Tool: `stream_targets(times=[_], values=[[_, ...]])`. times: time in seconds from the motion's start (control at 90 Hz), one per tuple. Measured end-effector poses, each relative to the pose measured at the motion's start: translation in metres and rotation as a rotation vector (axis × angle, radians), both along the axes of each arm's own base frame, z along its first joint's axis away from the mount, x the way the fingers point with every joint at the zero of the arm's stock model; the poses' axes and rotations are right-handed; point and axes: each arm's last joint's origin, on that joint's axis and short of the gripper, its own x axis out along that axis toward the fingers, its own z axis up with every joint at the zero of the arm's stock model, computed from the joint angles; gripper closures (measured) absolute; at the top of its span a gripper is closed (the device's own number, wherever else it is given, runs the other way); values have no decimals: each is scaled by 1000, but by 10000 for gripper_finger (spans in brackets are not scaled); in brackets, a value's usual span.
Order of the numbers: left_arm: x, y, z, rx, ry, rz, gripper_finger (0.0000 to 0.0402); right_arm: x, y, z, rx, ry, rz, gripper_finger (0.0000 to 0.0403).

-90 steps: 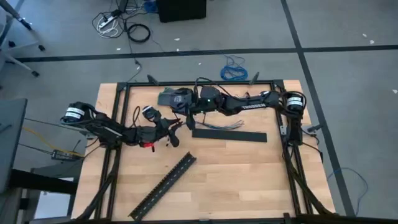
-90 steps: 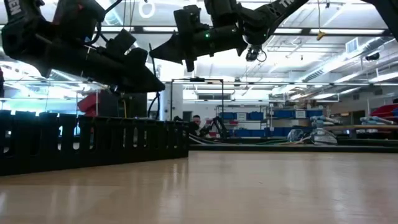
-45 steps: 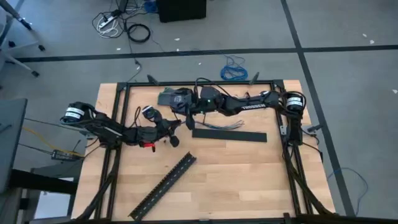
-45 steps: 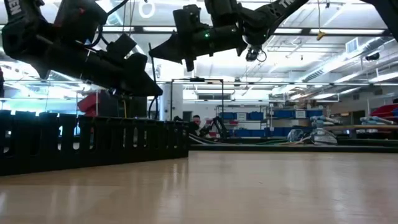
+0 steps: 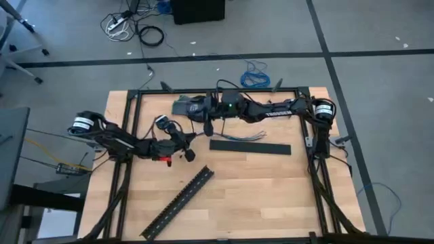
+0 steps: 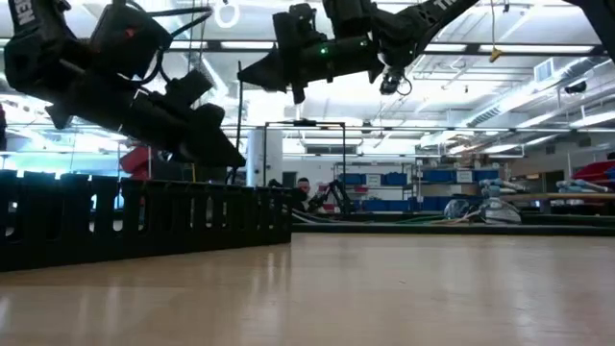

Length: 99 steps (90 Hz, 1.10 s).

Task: Ziptie cables
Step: Wrap the cable wires with the black zip tie

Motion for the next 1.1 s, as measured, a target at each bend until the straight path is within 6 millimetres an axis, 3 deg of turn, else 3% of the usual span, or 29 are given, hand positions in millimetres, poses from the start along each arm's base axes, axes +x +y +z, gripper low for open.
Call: stream_targets(times=[0.533, 1.1], values=[[7, -2, -36, -78, 28, -9, 383, -8, -15, 7, 2, 13, -36, 403], [7, -3, -40, -118, 30, -35, 383, -8, -15, 6, -1, 16, -36, 403]])
